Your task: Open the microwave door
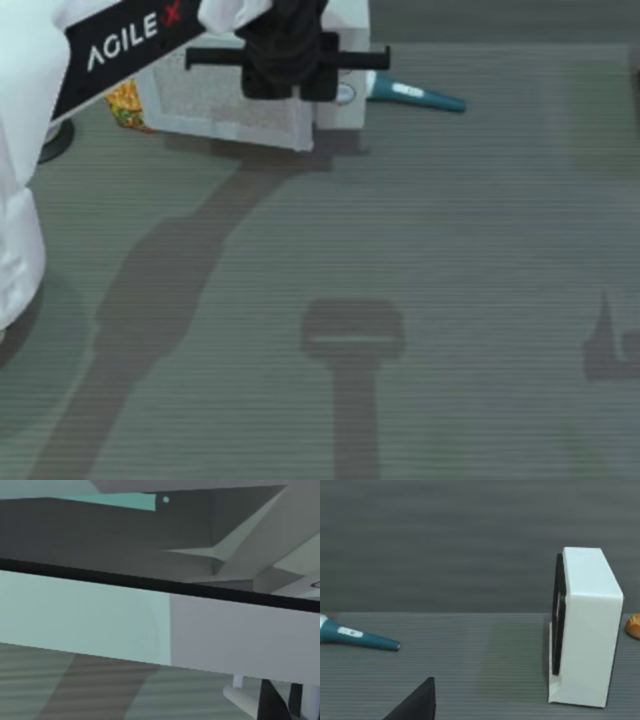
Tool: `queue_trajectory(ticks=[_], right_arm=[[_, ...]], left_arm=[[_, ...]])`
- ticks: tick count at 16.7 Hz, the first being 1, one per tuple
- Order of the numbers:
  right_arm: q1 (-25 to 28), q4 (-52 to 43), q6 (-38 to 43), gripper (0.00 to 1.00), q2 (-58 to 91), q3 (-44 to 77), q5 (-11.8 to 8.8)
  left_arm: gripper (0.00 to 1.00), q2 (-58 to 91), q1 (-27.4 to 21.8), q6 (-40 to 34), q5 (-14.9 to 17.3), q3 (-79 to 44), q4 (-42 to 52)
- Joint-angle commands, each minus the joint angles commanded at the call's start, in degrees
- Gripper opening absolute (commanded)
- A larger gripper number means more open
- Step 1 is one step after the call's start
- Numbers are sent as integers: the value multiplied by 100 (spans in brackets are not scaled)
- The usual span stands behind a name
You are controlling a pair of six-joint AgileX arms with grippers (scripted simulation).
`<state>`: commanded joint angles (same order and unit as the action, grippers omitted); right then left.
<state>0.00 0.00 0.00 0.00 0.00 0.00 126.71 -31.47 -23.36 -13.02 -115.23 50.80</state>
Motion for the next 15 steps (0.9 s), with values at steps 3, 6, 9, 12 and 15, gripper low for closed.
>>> queue_trajectory(ticks=[3, 6, 9, 12, 15], right_arm=[[0, 0, 0, 100, 0, 0, 0], [0, 0, 0, 100, 0, 0, 0], [0, 0, 0, 100, 0, 0, 0], [0, 0, 0, 100, 0, 0, 0], [0, 0, 0, 100, 0, 0, 0]], left_arm=[[0, 0, 0, 0, 0, 0, 0], [0, 0, 0, 0, 0, 0, 0], [0, 0, 0, 0, 0, 0, 0], [0, 0, 0, 0, 0, 0, 0], [0, -58, -29, 39, 60, 74, -63]])
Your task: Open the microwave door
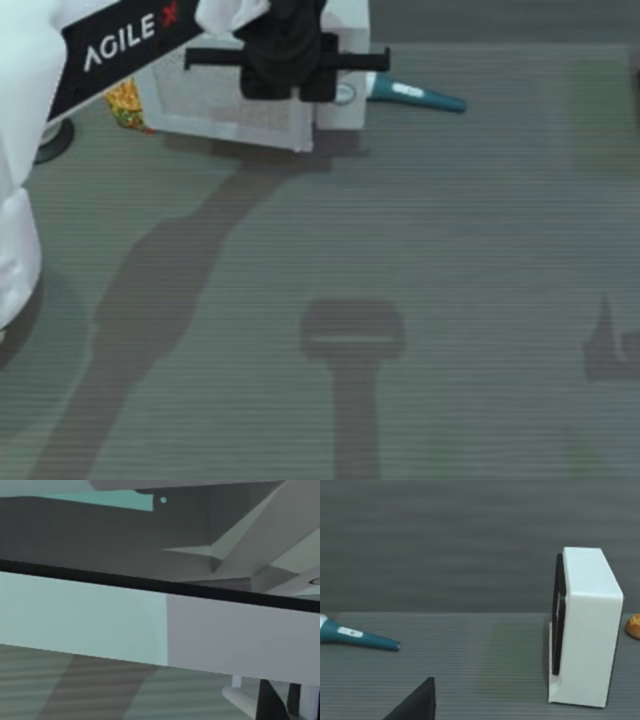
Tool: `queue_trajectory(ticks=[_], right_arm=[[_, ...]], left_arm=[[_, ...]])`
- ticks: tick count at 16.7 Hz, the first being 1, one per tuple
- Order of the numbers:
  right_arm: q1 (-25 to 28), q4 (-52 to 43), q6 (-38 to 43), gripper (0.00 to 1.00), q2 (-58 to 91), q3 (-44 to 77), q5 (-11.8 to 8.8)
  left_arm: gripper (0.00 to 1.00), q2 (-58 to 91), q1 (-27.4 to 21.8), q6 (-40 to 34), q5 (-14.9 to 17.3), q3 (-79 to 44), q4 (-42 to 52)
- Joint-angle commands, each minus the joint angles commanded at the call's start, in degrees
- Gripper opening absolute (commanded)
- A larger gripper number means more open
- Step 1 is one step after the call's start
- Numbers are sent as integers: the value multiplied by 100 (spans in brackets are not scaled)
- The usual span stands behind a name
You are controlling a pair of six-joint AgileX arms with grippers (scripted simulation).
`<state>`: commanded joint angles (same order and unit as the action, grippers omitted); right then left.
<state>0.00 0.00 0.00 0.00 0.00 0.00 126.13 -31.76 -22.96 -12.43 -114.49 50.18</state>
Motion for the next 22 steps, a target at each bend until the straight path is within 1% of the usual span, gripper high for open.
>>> queue_trajectory(ticks=[5, 7, 22], right_arm=[[0, 0, 0, 100, 0, 0, 0], [0, 0, 0, 100, 0, 0, 0], [0, 0, 0, 100, 0, 0, 0]], left_arm=[[0, -390, 91, 442, 191, 727, -297], [0, -503, 106, 534, 237, 830, -393], [0, -505, 106, 536, 237, 831, -395]])
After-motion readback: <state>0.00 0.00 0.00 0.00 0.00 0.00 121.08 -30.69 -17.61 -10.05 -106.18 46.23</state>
